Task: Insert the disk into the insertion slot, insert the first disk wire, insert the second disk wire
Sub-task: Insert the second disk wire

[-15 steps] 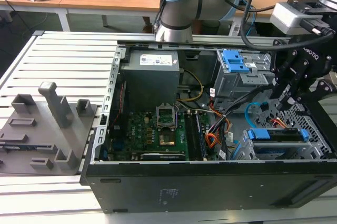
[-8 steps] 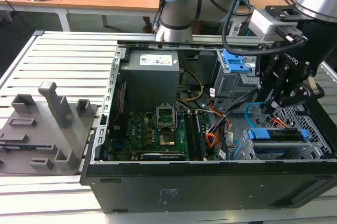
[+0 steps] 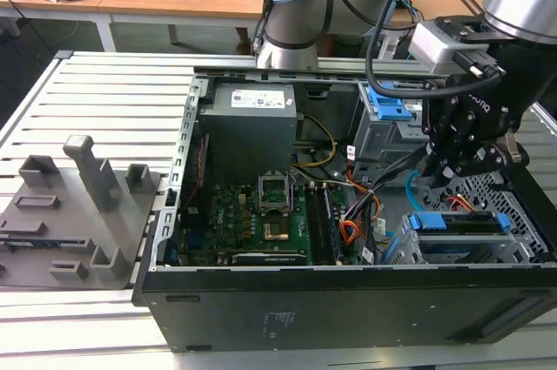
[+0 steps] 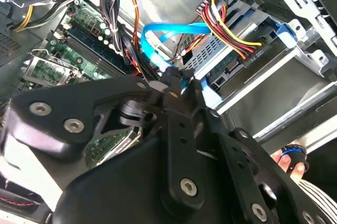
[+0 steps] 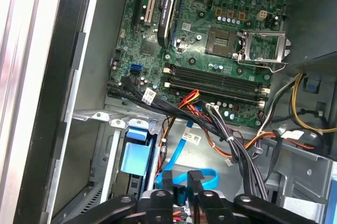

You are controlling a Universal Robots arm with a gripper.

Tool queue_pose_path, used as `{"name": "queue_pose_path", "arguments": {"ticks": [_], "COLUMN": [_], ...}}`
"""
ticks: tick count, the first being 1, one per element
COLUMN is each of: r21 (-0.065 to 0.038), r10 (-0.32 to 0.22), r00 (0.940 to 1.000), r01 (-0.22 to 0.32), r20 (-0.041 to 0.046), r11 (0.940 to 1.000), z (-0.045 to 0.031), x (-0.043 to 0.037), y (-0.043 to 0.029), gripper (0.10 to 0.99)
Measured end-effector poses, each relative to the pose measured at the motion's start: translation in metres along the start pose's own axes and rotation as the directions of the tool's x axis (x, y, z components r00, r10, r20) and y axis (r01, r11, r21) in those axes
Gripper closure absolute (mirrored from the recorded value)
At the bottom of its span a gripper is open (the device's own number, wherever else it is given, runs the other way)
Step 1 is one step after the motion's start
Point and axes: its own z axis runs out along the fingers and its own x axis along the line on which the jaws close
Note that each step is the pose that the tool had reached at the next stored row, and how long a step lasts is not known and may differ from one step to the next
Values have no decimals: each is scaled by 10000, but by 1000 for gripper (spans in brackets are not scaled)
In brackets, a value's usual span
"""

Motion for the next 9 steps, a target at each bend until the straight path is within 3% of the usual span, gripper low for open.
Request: {"name": "queue_pose_path", "arguments": {"ticks": [2,7,9], "r21": [-2,-4,-4], "r10": [-12,-23,-22], "r00": [10000,10000,10000], "r01": [12,23,22], "r20": [-13,-26,-27], "r11": [10000,10000,10000], "z": [0,0,2], "x": [0,3,57], "y": [0,1,11], "gripper": [922,922,922]}}
